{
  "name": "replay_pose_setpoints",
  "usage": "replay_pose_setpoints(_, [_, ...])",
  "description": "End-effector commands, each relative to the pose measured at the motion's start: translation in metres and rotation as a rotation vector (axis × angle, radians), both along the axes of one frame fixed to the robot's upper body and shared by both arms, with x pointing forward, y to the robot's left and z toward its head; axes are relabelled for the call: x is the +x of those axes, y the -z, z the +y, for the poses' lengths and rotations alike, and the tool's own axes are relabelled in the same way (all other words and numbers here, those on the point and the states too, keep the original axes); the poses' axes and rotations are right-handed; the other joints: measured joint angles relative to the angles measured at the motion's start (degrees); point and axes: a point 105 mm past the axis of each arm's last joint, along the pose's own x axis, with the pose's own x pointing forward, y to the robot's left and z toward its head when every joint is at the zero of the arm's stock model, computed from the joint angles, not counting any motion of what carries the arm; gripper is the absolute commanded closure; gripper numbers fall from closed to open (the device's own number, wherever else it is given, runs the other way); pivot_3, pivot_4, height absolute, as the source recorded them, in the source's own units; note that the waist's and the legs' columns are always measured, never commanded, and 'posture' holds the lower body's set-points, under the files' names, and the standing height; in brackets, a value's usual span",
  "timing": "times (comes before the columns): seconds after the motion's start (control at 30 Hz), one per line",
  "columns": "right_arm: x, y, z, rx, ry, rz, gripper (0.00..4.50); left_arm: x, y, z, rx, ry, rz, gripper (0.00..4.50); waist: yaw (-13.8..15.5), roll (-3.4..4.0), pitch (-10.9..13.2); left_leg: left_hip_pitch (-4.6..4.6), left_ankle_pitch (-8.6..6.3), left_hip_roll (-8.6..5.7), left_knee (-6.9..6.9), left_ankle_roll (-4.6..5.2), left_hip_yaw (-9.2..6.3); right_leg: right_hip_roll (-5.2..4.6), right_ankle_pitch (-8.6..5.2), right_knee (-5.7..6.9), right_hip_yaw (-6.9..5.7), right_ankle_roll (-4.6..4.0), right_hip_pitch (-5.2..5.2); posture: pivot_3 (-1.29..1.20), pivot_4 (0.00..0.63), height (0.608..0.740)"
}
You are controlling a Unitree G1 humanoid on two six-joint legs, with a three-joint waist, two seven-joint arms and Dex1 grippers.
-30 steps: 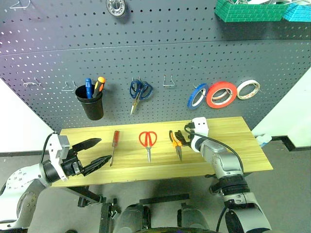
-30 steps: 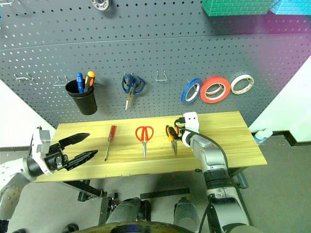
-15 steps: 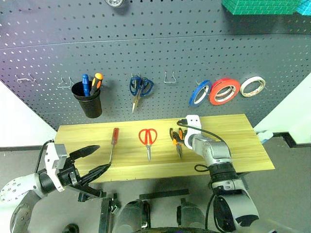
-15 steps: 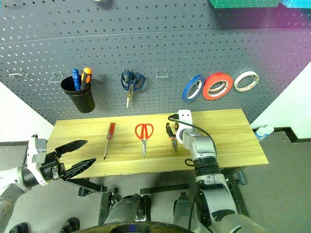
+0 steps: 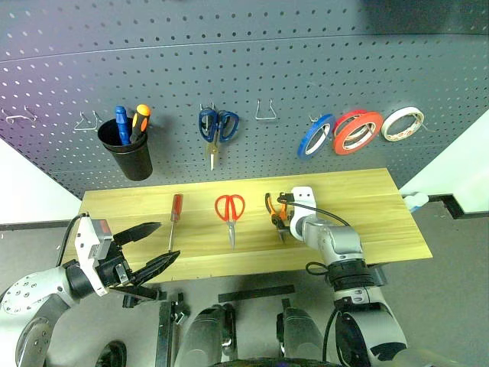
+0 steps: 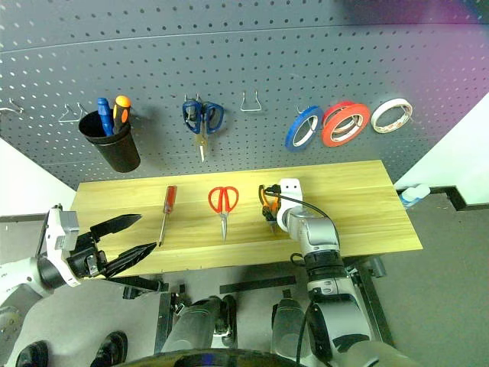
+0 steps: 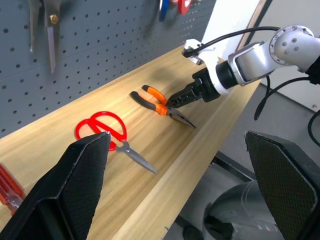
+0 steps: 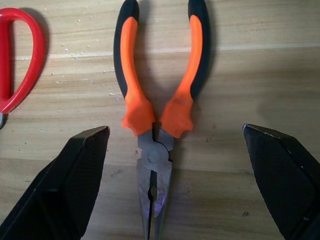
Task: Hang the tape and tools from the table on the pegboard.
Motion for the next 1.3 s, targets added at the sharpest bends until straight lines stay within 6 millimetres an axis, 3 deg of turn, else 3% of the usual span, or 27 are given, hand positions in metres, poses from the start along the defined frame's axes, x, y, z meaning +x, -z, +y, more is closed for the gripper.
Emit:
replay_pose_setpoints(0.03, [0.008, -0.014, 0.01, 0.03, -0.011, -0.05, 0.05, 0.0, -0.014, -0.002, 0.006, 0.015, -0.047, 0.0, 0.01, -0.02, 0.23, -0.03, 0.0, 0.0, 0.0, 0.0, 0.0, 0.0, 0.0, 0.0, 0.0, 0.0, -0.03, 0.07, 0.214, 0.74])
replay_pose_setpoints(0.3, [0.018, -0.013, 0.017, 0.021, -0.027, -0.063, 0.05, -0.003, -0.017, -0.001, 0.005, 0.009, -0.042, 0.0, 0.07, -0.08, 1.14, -0.08, -0.01, 0.0, -0.07, -0.02, 0.0, 0.0, 0.0, -0.05, -0.01, 0.01, -0.11, 0.09, 0.213, 0.74])
replay_pose_setpoints(0.8, [0.031, -0.004, 0.019, -0.155, -0.101, -0.105, 0.05, -0.007, -0.02, -0.002, 0.016, 0.003, -0.037, 0.0, 0.23, -0.19, 1.58, -0.22, 0.03, 0.0, -0.25, -0.11, 0.03, 0.02, 0.01, -0.15, -0.04, 0.03, -0.27, 0.12, 0.221, 0.74])
replay_pose_setpoints(0.9, [0.031, -0.002, 0.018, -0.171, -0.101, -0.102, 0.67, -0.007, -0.02, -0.002, 0.017, 0.002, -0.037, 0.0, 0.27, -0.19, 1.59, -0.23, 0.05, 0.0, -0.35, -0.14, 0.03, 0.03, 0.02, -0.28, -0.05, 0.03, -0.28, 0.13, 0.224, 0.74])
replay_pose_setpoints(1.07, [0.032, -0.001, 0.016, -0.206, -0.109, -0.105, 2.27, -0.006, -0.019, -0.001, 0.021, 0.001, -0.036, 0.0, 0.29, -0.2, 1.59, -0.28, 0.06, 0.0, -0.48, -0.14, 0.03, 0.05, 0.02, -0.49, -0.08, 0.04, -0.27, 0.13, 0.221, 0.74])
replay_pose_setpoints(1.3, [0.035, -0.003, 0.017, -0.194, -0.114, -0.11, 2.37, -0.003, -0.018, 0.0, 0.019, -0.001, -0.039, 0.0, 0.29, -0.22, 1.58, -0.27, 0.13, 0.0, -0.7, -0.25, 0.02, 0.07, 0.03, -0.66, -0.13, 0.05, -0.26, 0.12, 0.209, 0.74])
